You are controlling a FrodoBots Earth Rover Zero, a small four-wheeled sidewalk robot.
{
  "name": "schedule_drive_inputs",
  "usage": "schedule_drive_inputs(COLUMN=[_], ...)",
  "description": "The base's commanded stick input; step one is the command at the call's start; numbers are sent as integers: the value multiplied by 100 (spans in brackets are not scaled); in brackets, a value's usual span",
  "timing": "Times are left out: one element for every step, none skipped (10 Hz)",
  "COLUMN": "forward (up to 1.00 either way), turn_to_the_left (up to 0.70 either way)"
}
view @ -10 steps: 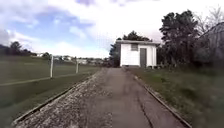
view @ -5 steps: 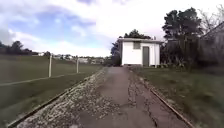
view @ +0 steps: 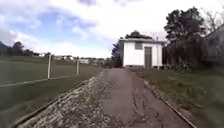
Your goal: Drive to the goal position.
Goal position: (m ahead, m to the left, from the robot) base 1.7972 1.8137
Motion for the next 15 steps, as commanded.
schedule_drive_inputs(forward=[85, 85, 85, 85, 85, 85, 85, 85, 85, 85, 85, 85, 85, 85, 85], turn_to_the_left=[0, 0, 0, 0, -19, -34, -34, -34, -34, -34, -34, -29, -18, -8, 0])
